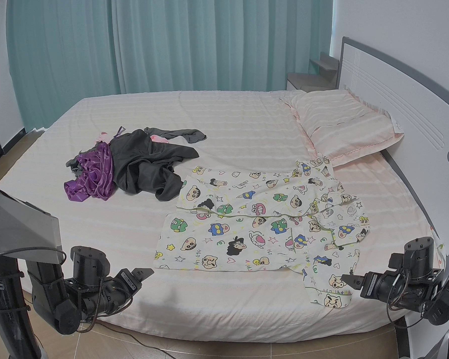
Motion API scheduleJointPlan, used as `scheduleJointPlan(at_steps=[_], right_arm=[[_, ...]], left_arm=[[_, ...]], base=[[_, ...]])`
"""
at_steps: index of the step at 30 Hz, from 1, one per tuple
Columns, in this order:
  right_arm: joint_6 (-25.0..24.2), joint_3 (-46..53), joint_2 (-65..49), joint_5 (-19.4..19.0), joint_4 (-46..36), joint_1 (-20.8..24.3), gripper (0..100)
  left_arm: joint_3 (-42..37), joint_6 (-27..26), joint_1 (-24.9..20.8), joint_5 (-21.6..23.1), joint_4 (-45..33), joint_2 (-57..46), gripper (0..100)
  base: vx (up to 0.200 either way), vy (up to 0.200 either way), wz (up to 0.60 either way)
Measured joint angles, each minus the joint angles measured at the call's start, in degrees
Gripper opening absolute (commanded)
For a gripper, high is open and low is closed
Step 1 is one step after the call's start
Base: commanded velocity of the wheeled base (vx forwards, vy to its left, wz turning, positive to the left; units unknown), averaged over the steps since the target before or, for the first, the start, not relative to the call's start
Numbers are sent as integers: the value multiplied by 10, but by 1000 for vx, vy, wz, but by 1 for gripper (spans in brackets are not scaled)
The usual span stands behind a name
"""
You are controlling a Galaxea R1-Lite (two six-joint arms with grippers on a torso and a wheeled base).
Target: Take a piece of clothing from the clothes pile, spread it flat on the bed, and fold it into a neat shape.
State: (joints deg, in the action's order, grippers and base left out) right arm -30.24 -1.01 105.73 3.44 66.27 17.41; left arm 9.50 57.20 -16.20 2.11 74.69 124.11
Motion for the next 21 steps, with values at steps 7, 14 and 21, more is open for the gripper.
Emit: scheduleJointPlan(at_steps=[7,14,21], right_arm=[[-3,-12,21,-53,2,-50,100],[-36,-33,65,-63,8,-74,100],[-58,-37,114,-64,79,-79,100]], left_arm=[[3,0,0,0,1,-1,100],[11,0,2,0,2,-1,100],[59,0,3,-8,-5,17,100]], base=[[0,0,0],[0,0,0],[0,0,0]])
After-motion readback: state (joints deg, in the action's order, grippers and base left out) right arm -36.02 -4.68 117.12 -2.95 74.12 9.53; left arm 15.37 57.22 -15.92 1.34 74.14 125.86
